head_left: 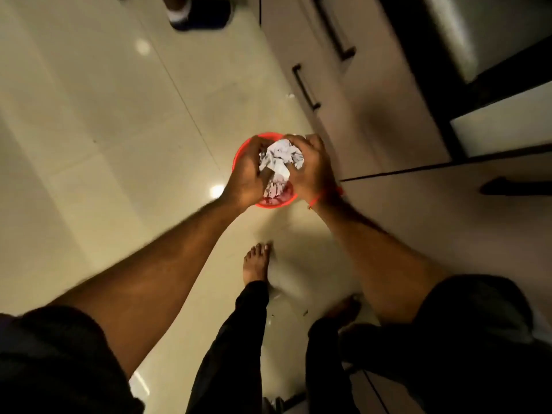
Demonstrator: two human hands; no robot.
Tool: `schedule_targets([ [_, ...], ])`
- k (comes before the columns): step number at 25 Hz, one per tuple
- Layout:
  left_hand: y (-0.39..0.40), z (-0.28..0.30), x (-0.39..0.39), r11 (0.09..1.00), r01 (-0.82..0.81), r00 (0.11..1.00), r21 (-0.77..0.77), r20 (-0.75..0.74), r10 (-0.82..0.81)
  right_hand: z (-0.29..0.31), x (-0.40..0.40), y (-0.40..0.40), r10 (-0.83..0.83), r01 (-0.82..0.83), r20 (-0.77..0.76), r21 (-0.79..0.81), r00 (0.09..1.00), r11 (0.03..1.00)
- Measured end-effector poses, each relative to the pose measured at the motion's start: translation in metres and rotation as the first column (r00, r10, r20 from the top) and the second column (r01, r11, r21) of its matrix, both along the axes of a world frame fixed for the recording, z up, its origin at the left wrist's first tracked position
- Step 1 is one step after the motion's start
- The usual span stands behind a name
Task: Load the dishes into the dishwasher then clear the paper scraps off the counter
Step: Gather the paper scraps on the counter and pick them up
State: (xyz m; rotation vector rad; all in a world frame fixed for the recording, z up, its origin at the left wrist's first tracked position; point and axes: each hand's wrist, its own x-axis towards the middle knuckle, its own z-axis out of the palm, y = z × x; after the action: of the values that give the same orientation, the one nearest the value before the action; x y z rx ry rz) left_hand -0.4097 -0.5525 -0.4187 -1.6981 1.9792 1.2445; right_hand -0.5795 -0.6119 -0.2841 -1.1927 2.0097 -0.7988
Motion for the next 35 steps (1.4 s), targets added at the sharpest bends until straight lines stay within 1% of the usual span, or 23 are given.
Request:
schedule_targets([
  [1, 0.04, -0.076, 0.033, 0.996, 0.063, 0.982, 0.064, 0.174, -0.074, -0.035, 0.004, -0.004, 0.003, -0.002, -0.006, 0.028, 1.0, 1.0],
  [2, 0.079, -0.157, 0.054, 0.999, 0.053, 0.972, 0.005, 0.229, -0.053, -0.068, 0.007, -0.008, 0.002, -0.003, 0.008, 0.073, 1.0, 0.997],
  [3, 0.101, -0.211, 0.063, 0.998, 0.024, 0.978, -0.049, 0.208, -0.014, -0.098, 0.009, -0.011, 0.007, -0.011, 0.033, 0.13, 0.999, 0.991],
  [5, 0.104, -0.275, 0.078, 1.0, -0.014, 0.974, 0.014, 0.225, 0.011, -0.142, 0.009, -0.015, 0.029, -0.046, 0.08, 0.222, 0.996, 0.974],
  [7, 0.11, -0.291, 0.075, 0.997, 0.071, 0.961, -0.033, 0.269, -0.059, -0.174, 0.007, -0.012, 0.024, -0.066, 0.153, 0.274, 0.988, 0.959],
  [9, 0.117, -0.291, 0.071, 0.996, 0.093, 0.963, 0.005, 0.253, -0.092, -0.183, 0.001, -0.006, -0.014, -0.05, 0.189, 0.329, 0.982, 0.943],
  [10, 0.115, -0.292, 0.07, 0.997, 0.058, 0.974, -0.047, 0.22, -0.046, -0.181, -0.005, -0.005, -0.031, -0.037, 0.189, 0.344, 0.982, 0.938],
  [13, 0.103, -0.286, 0.066, 0.997, -0.08, 0.983, 0.011, 0.165, 0.077, -0.164, -0.016, 0.003, -0.118, 0.051, 0.19, 0.324, 0.975, 0.945],
  [14, 0.102, -0.291, 0.073, 0.992, -0.126, 0.984, -0.003, 0.129, 0.125, -0.156, -0.016, 0.008, -0.147, 0.078, 0.203, 0.311, 0.968, 0.947],
  [15, 0.102, -0.291, 0.077, 0.994, -0.103, 0.983, -0.041, 0.15, 0.108, -0.145, -0.015, 0.012, -0.17, 0.1, 0.22, 0.296, 0.961, 0.95],
  [16, 0.099, -0.278, 0.076, 0.993, -0.12, 0.984, -0.015, 0.132, 0.121, -0.134, -0.014, 0.017, -0.194, 0.121, 0.241, 0.29, 0.951, 0.949],
  [17, 0.104, -0.268, 0.077, 0.996, -0.085, 0.988, -0.033, 0.124, 0.088, -0.122, -0.014, 0.02, -0.221, 0.141, 0.265, 0.289, 0.939, 0.947],
  [20, 0.045, -0.223, 0.063, 0.997, -0.072, 0.997, -0.027, -0.039, 0.071, -0.068, -0.009, 0.031, -0.29, 0.205, 0.332, 0.268, 0.897, 0.941],
  [22, -0.016, -0.178, 0.036, 0.988, -0.007, 0.991, -0.153, -0.131, -0.013, -0.031, -0.004, 0.042, -0.283, 0.219, 0.337, 0.215, 0.898, 0.952],
  [23, -0.039, -0.123, 0.007, 0.979, -0.024, 0.987, -0.204, -0.161, -0.009, -0.006, -0.004, 0.047, -0.276, 0.223, 0.33, 0.191, 0.903, 0.956],
  [24, -0.052, -0.043, -0.024, 0.972, -0.105, 0.978, -0.208, -0.2, 0.063, 0.02, -0.004, 0.052, -0.283, 0.235, 0.327, 0.18, 0.902, 0.955],
  [25, -0.058, 0.063, -0.04, 0.934, -0.171, 0.967, -0.313, -0.234, 0.099, 0.047, -0.005, 0.057, -0.299, 0.257, 0.331, 0.164, 0.895, 0.952],
  [26, -0.059, 0.13, -0.057, 0.927, -0.22, 0.92, -0.304, -0.38, 0.094, 0.077, -0.006, 0.064, -0.312, 0.28, 0.343, 0.139, 0.886, 0.95],
  [27, -0.051, 0.182, -0.066, 0.907, -0.262, 0.881, -0.329, -0.466, 0.086, 0.105, -0.008, 0.073, -0.305, 0.289, 0.348, 0.1, 0.886, 0.952],
  [29, -0.031, 0.247, -0.075, 0.926, -0.239, 0.825, -0.291, -0.564, 0.036, 0.158, -0.013, 0.093, -0.254, 0.264, 0.302, 0.007, 0.919, 0.964],
  [31, -0.01, 0.287, -0.083, 0.948, -0.185, 0.8, -0.26, -0.6, -0.009, 0.206, -0.023, 0.118, -0.226, 0.248, 0.195, -0.096, 0.954, 0.964],
  [33, 0.006, 0.338, -0.1, 0.951, -0.113, 0.784, -0.287, -0.614, -0.092, 0.249, -0.039, 0.146, -0.239, 0.254, 0.097, -0.191, 0.966, 0.948],
  [35, 0.027, 0.374, -0.12, 0.93, -0.033, 0.732, -0.366, -0.642, -0.227, 0.285, -0.057, 0.177, -0.283, 0.274, 0.012, -0.288, 0.959, 0.918],
])
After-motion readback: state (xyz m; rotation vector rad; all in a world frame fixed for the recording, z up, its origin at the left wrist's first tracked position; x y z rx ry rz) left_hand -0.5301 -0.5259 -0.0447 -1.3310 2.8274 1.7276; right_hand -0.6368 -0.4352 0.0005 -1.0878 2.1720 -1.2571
